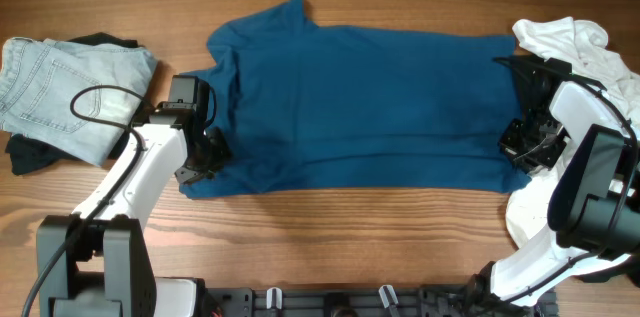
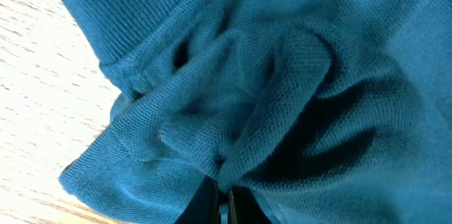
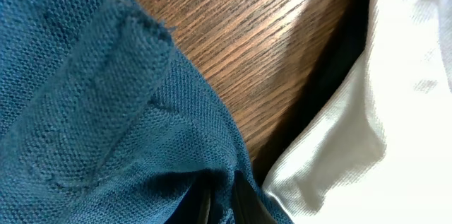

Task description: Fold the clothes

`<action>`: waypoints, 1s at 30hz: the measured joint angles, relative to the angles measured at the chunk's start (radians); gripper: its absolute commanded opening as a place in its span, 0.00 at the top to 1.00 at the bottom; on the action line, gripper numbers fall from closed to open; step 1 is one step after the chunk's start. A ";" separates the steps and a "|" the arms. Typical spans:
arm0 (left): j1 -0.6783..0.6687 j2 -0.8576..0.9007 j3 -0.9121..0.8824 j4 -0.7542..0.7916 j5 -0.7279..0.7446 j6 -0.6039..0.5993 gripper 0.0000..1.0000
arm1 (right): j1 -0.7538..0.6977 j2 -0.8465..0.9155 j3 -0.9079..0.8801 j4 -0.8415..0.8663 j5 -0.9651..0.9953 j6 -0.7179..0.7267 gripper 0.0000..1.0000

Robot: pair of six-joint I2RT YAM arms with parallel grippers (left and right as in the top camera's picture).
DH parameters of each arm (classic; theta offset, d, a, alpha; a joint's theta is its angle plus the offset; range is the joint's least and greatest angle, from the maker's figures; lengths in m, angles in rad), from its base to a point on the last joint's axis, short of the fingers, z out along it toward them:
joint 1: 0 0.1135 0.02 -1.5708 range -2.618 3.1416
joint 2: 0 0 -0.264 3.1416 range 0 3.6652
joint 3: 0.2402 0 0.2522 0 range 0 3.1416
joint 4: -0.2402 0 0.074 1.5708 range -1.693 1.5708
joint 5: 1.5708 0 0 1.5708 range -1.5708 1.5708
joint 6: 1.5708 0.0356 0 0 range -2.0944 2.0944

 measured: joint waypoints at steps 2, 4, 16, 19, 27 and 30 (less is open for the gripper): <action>0.000 0.000 0.016 -0.013 0.061 0.008 0.96 | 0.000 0.000 0.000 0.000 0.000 0.000 0.90; 0.000 -0.002 0.074 -0.004 0.119 0.012 0.96 | 0.000 0.000 0.000 0.000 0.000 0.000 0.91; 0.067 0.006 0.217 -0.048 0.115 -0.045 0.39 | 0.000 0.000 -0.001 0.002 0.000 0.000 0.90; 0.067 0.013 0.161 -0.052 -0.033 -0.055 0.37 | 0.000 0.000 -0.001 0.002 0.000 0.000 0.90; 0.067 0.117 -0.006 -0.047 -0.139 -0.116 0.80 | 0.000 0.000 -0.001 0.002 0.000 -0.001 0.90; 0.080 0.118 -0.014 -0.151 -0.138 -0.136 0.83 | 0.000 0.000 -0.001 0.002 0.000 -0.001 0.90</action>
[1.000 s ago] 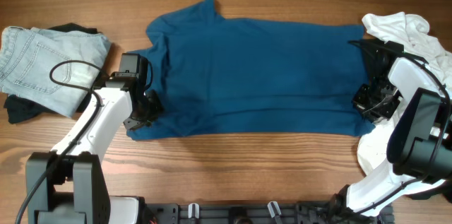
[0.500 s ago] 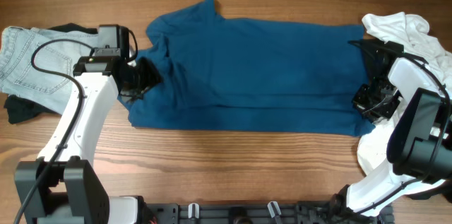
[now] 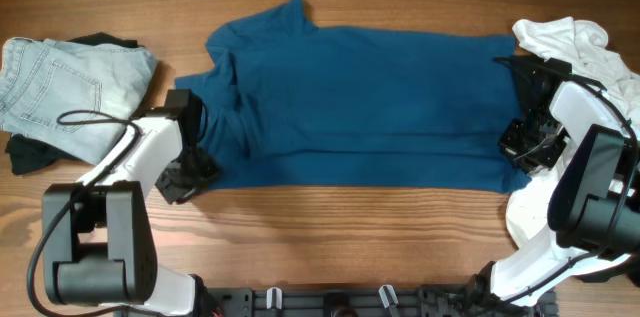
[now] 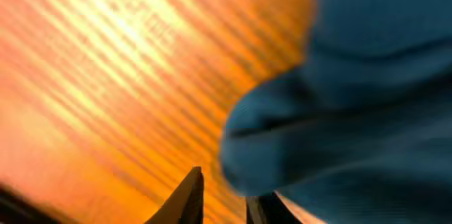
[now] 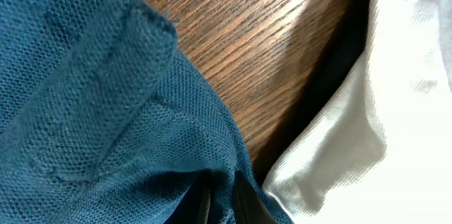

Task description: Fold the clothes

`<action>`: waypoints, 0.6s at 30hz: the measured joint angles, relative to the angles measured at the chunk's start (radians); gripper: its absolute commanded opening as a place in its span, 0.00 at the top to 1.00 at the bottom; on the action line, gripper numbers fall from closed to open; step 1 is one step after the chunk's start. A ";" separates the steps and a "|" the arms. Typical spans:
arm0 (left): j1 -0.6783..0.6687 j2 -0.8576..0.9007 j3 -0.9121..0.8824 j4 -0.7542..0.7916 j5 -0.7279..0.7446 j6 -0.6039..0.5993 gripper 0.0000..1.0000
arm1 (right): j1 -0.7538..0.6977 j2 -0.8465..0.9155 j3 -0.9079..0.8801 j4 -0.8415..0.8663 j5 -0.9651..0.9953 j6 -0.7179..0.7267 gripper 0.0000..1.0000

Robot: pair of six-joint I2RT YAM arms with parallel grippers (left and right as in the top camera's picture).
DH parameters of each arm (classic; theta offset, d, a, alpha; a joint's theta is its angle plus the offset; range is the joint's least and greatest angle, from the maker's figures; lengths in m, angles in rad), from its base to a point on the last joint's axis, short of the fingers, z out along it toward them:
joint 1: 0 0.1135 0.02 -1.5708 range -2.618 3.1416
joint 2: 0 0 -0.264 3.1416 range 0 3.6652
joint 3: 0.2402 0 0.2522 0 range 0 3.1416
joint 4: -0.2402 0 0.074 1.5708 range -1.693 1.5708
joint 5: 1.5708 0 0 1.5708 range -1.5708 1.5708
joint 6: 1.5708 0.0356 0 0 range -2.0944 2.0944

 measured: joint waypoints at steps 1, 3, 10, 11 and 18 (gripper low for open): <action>0.015 0.000 0.001 -0.005 0.004 -0.002 0.82 | 0.000 0.000 0.000 0.000 0.000 0.000 0.90; 0.046 -0.001 0.008 -0.024 0.020 -0.003 0.72 | 0.000 0.000 0.000 0.000 0.000 -0.003 0.89; -0.116 -0.129 0.082 0.157 0.317 0.045 0.42 | -0.001 0.000 0.000 0.000 0.000 -0.003 0.89; -0.156 -0.109 0.082 0.166 0.338 0.037 0.42 | -0.001 0.000 0.000 0.000 0.000 -0.003 0.89; -0.207 0.065 0.081 0.354 0.376 -0.056 0.96 | -0.002 0.000 0.000 0.000 -0.003 -0.003 0.89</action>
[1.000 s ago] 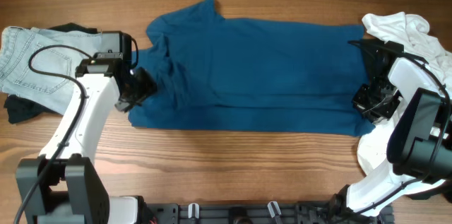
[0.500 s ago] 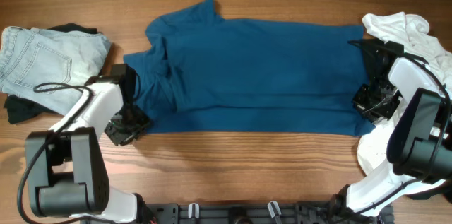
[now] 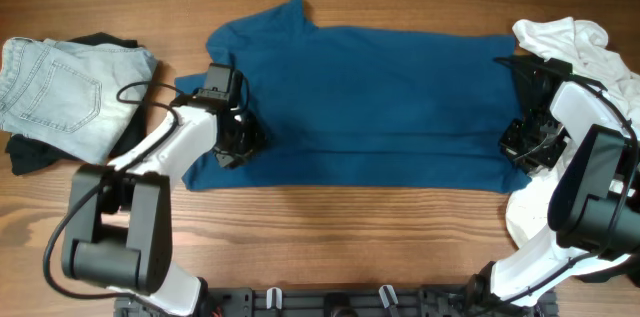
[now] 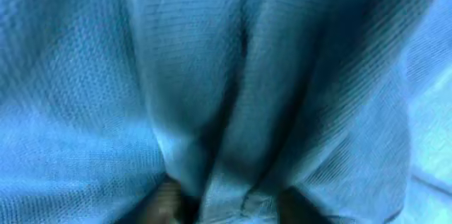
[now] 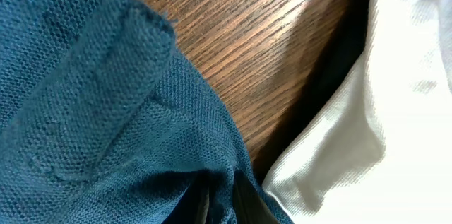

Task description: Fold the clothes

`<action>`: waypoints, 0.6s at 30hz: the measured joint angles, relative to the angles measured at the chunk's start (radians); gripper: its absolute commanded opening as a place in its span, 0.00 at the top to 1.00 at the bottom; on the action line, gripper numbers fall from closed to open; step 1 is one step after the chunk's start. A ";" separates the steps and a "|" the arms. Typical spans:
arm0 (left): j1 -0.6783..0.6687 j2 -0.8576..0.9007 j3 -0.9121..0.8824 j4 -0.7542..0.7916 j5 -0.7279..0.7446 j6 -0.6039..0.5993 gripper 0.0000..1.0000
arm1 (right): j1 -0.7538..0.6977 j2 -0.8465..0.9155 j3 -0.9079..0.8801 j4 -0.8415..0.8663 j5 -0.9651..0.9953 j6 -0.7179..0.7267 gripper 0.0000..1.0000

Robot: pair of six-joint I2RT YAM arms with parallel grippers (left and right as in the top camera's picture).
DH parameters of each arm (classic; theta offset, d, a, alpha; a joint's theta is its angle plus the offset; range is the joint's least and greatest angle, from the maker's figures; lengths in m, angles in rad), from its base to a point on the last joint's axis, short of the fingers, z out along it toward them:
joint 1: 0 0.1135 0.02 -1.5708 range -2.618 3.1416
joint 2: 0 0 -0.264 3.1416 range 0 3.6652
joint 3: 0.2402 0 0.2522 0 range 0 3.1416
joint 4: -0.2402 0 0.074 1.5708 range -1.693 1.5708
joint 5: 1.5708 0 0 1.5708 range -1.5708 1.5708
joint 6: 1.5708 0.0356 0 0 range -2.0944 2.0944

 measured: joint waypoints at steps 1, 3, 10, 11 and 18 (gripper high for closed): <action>0.000 0.009 0.000 0.029 0.003 0.000 0.96 | 0.000 0.000 0.000 0.000 0.000 0.000 0.88; 0.000 0.009 0.000 0.066 0.051 0.000 0.96 | 0.000 0.000 0.000 0.000 0.000 0.000 0.89; 0.002 -0.035 0.092 0.444 0.252 0.025 0.29 | 0.000 0.000 0.000 0.000 0.000 0.000 0.89; 0.004 -0.038 0.093 0.448 0.234 0.028 0.28 | 0.000 0.000 0.000 0.000 0.000 0.000 0.89; 0.058 -0.040 0.085 -0.079 -0.101 0.068 0.40 | -0.010 -0.001 -0.001 0.008 -0.027 -0.035 0.88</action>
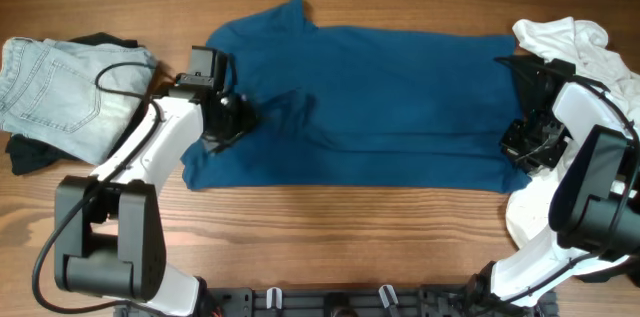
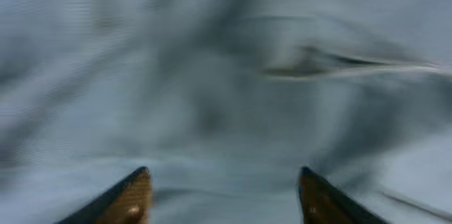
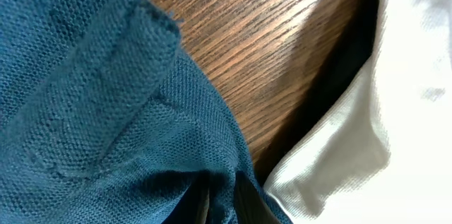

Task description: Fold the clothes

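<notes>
A blue polo shirt [image 1: 380,97] lies spread flat across the table, collar end to the left. A small ridge of cloth [image 1: 300,107] is pushed up near its left part. My left gripper [image 1: 232,117] hovers over the shirt's left side. In the left wrist view the left gripper [image 2: 224,194] is open, with only blurred blue cloth [image 2: 226,75] under it. My right gripper [image 1: 520,147] sits at the shirt's right edge. In the right wrist view the right gripper [image 3: 227,199] is shut on the blue hem [image 3: 106,90].
A pile of pale jeans [image 1: 60,87] over a black garment [image 1: 28,157] lies at the far left. A white garment [image 1: 570,42] is bunched at the far right, right beside the right arm, and shows as white cloth [image 3: 395,111] in the right wrist view.
My left gripper was shut on a pinch of the shirt's left side; now it is open and a little higher up the table, with the cloth let go. The right gripper has not moved.
First my left gripper was shut on bunched cloth at the shirt's lower left corner. Then it stood further left over bare wood, with the sleeve drawn out. Then it was pinching cloth on the shirt's left side, and now it is open. The right gripper held the hem throughout.
</notes>
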`<action>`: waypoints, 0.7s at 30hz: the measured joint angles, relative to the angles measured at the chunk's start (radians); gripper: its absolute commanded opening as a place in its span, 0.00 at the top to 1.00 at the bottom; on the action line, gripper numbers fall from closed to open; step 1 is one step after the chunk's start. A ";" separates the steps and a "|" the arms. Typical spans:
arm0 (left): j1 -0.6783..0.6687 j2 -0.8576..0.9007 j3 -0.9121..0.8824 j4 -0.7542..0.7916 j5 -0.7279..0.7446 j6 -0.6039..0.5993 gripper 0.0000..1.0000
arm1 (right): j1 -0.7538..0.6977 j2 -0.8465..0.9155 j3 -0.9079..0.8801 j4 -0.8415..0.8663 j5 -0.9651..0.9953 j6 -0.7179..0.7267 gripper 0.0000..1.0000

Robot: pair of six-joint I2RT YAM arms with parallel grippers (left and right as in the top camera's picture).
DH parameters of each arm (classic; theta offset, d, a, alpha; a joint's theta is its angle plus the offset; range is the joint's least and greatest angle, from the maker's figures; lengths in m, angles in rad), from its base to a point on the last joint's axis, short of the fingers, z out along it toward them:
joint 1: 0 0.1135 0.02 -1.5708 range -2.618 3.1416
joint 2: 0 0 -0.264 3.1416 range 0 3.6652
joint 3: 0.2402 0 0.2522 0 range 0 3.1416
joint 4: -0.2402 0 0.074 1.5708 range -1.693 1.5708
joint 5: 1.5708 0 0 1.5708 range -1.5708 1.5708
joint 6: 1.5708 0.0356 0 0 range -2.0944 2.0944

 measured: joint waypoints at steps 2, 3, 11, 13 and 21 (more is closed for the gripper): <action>0.003 -0.002 -0.041 0.019 -0.062 0.005 0.40 | -0.005 -0.002 -0.001 0.013 -0.023 -0.034 0.87; 0.003 -0.004 -0.108 0.060 -0.095 0.005 0.40 | -0.014 -0.008 -0.002 0.037 -0.070 -0.076 0.86; 0.003 -0.061 -0.211 0.038 -0.134 0.016 0.39 | 0.006 0.002 0.003 -0.056 -0.186 -0.073 0.86; 0.003 -0.065 -0.218 -0.041 -0.137 0.016 0.40 | 0.010 0.005 -0.001 -0.093 -0.154 -0.029 0.85; 0.109 -0.106 -0.263 -0.171 -0.092 -0.014 0.40 | 0.011 0.012 -0.013 -0.141 -0.043 0.095 0.60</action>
